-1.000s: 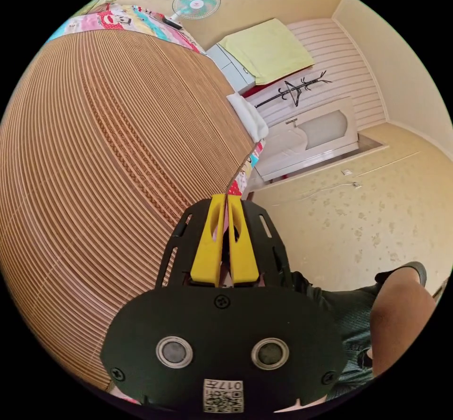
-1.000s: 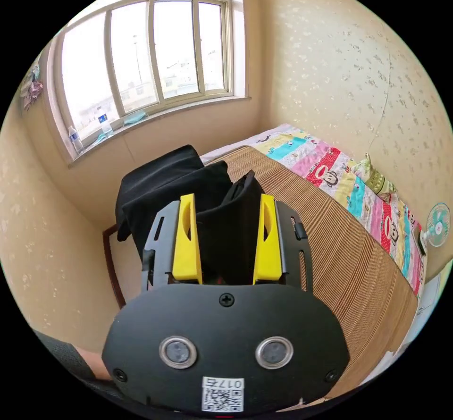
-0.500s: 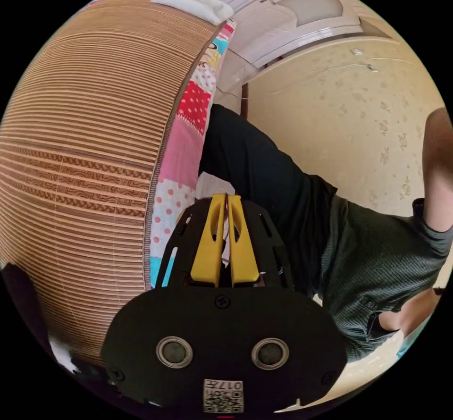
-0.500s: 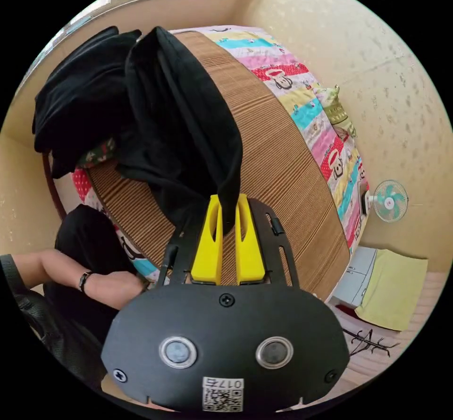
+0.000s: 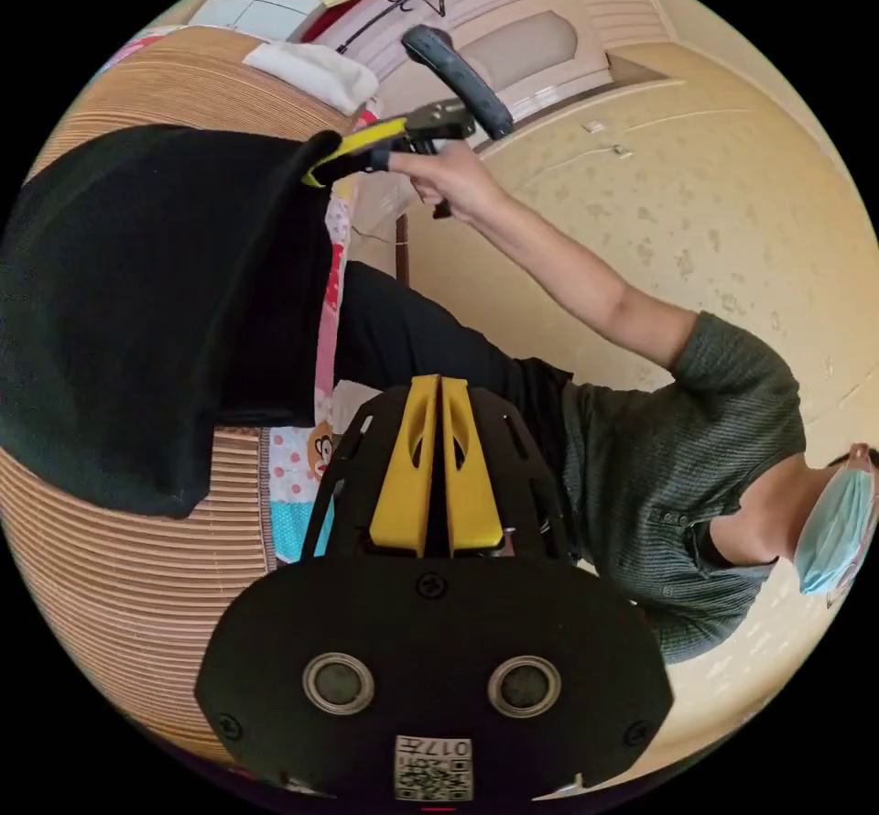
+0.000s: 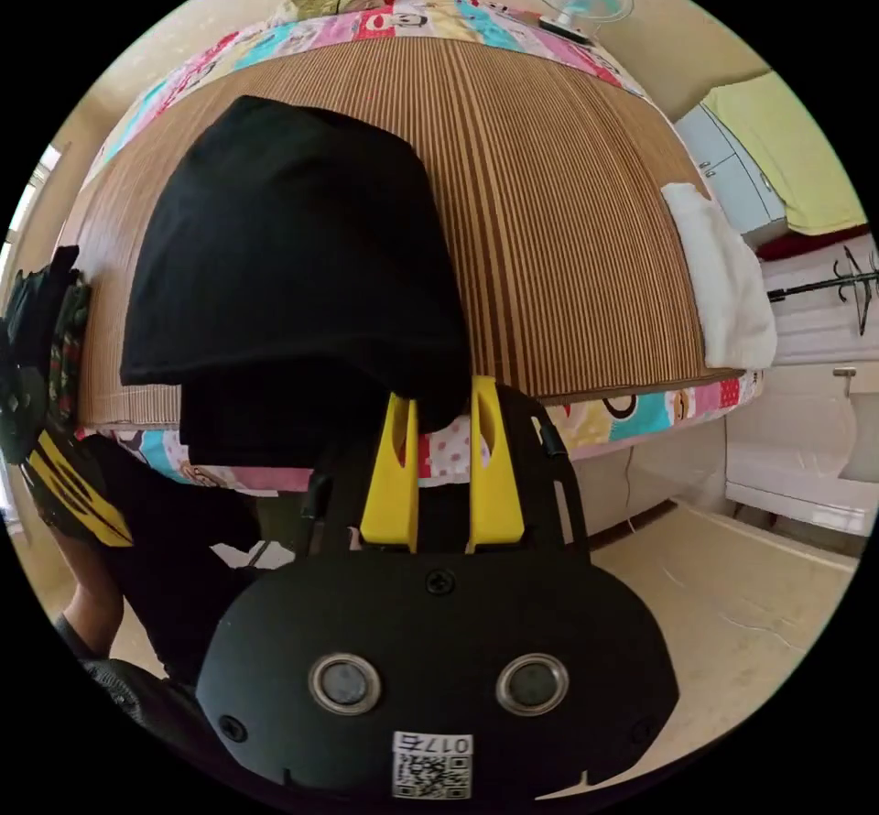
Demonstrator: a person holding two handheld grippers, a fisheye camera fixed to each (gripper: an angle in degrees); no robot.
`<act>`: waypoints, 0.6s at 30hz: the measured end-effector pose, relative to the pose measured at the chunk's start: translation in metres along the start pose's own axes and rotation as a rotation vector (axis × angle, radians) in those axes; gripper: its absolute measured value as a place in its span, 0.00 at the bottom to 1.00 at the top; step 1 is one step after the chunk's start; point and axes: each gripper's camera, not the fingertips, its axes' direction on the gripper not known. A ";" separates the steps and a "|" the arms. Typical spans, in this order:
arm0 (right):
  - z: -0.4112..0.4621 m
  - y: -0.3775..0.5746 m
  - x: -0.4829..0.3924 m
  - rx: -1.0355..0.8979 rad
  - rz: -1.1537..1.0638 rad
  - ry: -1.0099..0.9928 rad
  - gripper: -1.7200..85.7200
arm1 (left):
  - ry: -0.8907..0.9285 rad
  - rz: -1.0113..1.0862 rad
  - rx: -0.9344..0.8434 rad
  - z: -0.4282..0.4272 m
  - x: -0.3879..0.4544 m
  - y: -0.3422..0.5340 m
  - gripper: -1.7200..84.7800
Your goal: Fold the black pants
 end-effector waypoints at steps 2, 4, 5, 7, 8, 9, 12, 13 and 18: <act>-0.034 0.064 0.014 0.215 0.107 -0.157 0.12 | 0.013 -0.042 0.194 -0.038 -0.009 0.019 0.01; -0.052 0.104 0.006 0.349 0.069 -0.280 0.10 | 0.035 -0.096 0.432 -0.075 -0.018 0.049 0.01; -0.060 0.123 -0.009 0.416 0.001 -0.342 0.10 | 0.012 -0.137 0.584 -0.096 -0.021 0.074 0.01; -0.063 0.130 -0.043 0.426 -0.127 -0.383 0.11 | -0.136 -0.219 0.739 -0.118 -0.015 0.106 0.01; -0.060 0.124 -0.072 0.371 -0.249 -0.380 0.12 | -0.246 -0.273 0.798 -0.126 -0.007 0.121 0.01; -0.058 0.120 -0.087 0.337 -0.297 -0.370 0.12 | -0.326 -0.304 0.849 -0.132 0.003 0.133 0.01; -0.056 0.100 -0.140 0.281 -0.413 -0.380 0.15 | -0.349 -0.257 0.950 -0.136 0.021 0.151 0.01; -0.061 0.093 -0.153 0.305 -0.443 -0.416 0.16 | -0.340 -0.247 0.965 -0.136 0.022 0.154 0.01; -0.074 0.035 -0.177 0.269 -0.350 -0.516 0.20 | -0.287 -0.245 1.076 -0.135 0.025 0.177 0.01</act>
